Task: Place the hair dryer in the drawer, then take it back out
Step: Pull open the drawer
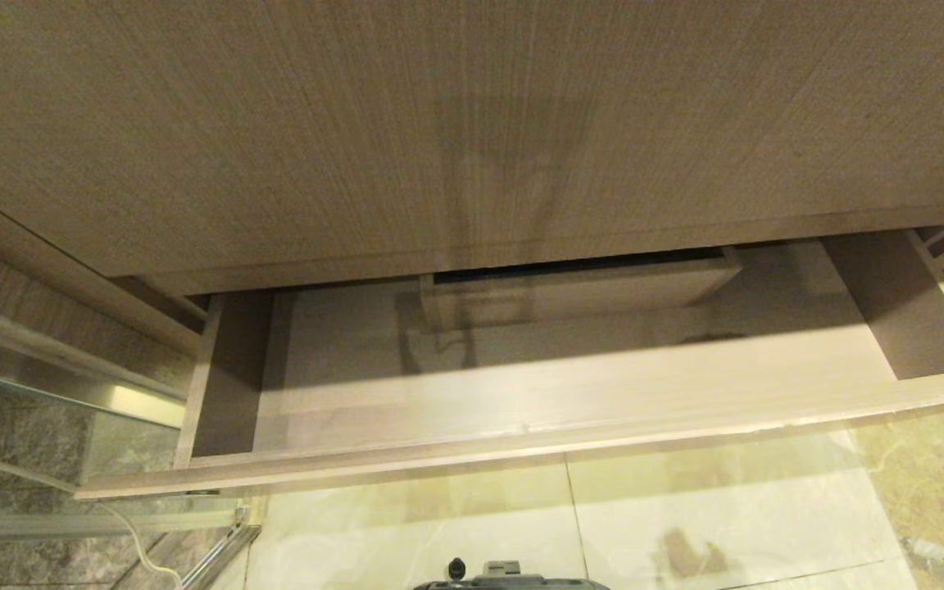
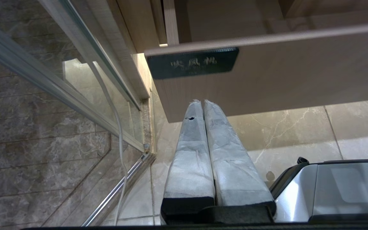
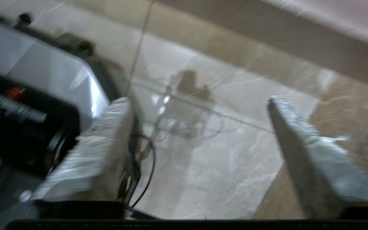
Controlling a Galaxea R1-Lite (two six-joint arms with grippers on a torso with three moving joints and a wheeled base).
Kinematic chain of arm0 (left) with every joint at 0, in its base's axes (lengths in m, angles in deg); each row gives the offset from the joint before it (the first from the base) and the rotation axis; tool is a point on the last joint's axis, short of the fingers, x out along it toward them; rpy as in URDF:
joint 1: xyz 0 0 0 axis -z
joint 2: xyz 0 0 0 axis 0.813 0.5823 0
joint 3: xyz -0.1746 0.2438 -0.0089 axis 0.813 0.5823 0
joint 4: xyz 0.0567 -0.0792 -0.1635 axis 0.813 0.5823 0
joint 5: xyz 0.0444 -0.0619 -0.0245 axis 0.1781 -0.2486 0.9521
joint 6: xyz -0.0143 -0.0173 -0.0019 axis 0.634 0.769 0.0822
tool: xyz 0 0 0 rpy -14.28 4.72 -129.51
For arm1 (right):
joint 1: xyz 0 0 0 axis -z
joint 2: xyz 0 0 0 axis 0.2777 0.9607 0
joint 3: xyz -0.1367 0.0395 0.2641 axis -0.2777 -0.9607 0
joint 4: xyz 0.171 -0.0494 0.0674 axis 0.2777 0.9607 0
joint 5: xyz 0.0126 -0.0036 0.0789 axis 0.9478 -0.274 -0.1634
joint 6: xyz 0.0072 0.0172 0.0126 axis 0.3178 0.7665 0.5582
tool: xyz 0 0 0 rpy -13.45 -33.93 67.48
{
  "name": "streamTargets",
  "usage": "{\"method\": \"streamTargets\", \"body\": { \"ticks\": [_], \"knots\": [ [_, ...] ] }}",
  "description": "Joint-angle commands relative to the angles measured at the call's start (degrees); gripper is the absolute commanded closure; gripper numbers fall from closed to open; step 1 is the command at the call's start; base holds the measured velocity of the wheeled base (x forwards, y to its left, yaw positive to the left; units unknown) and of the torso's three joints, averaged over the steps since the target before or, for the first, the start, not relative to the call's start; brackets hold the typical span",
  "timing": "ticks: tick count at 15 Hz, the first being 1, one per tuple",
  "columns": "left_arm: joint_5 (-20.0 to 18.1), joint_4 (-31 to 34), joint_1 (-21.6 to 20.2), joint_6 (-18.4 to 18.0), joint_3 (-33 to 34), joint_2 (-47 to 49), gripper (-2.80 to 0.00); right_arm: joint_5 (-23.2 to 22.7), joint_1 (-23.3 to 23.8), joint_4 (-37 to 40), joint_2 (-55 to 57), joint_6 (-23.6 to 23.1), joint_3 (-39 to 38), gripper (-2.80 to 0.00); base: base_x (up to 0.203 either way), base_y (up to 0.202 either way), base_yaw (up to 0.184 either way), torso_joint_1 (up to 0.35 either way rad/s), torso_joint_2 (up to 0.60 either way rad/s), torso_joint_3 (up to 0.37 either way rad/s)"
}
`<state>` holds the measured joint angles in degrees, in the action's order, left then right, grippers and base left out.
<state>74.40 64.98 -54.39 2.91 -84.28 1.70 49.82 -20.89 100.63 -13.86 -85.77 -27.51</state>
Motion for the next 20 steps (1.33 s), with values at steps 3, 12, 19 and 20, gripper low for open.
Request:
{"method": "streamTargets", "body": {
  "ticks": [3,12,19,20],
  "knots": [
    [0.0,0.0,0.0,0.0,-0.1,0.0,0.0,1.1,0.3,-4.3,-0.6,-0.3,0.5,0.0,0.0,0.0,0.0,0.0,0.0,0.0],
    [0.0,0.1,0.0,0.0,0.0,-0.1,0.0,2.0,0.2,-5.1,-1.1,-0.4,0.0,0.0,0.0,0.0,0.0,0.0,0.0,0.0],
    [0.0,0.0,0.0,0.0,-0.1,-0.1,0.0,2.2,1.1,-1.1,-6.6,0.3,-2.1,0.0,0.0,0.0,0.0,0.0,0.0,0.0],
    [0.0,0.0,0.0,0.0,0.0,0.0,0.0,2.3,1.3,-1.4,-8.1,0.9,-3.5,0.0,0.0,0.0,0.0,0.0,0.0,0.0]
  ]
}}
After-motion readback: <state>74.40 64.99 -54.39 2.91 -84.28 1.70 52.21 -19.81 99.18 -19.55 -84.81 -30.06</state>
